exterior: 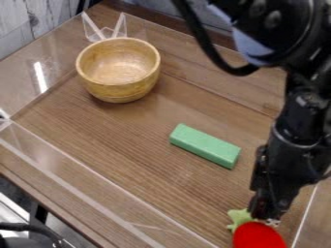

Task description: Move the red fruit to the left side of the table

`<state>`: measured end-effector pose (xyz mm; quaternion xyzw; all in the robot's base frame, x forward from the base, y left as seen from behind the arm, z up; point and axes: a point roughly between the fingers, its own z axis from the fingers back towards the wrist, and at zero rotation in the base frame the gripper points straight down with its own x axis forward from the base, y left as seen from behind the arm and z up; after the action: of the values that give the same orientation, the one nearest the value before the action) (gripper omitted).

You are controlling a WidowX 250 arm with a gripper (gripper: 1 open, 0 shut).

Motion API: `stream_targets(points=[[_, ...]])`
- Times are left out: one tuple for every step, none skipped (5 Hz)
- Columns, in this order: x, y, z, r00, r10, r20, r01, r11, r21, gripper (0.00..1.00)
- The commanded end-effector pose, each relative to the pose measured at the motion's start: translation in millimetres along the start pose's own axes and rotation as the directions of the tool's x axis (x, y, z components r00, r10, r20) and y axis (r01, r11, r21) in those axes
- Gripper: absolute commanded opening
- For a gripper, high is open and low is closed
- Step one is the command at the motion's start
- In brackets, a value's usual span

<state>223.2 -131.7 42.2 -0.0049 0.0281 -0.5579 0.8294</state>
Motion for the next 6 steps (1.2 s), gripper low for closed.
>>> stream_targets(points=[[-3.6,1.3,4.0,0.999,0.009,0.039,-0.01,1.0,0.029,1.0],[-2.6,-4.1,-2.3,0.999,0.003,0.04,-0.004,1.0,0.028,1.0],[-0.7,-9.1,-7.1,0.999,-0.004,0.04,0.003,1.0,0.028,1.0],[2.2,-17.6,-1.1,0.999,0.011,0.035,-0.011,1.0,0.011,1.0],[-0.7,-11.7,-1.5,0.997,0.066,0.03,-0.066,0.998,-0.005,1.0],[-4.0,-4.9,-1.5,0.992,0.122,0.026,-0.122,0.992,-0.019,1.0]])
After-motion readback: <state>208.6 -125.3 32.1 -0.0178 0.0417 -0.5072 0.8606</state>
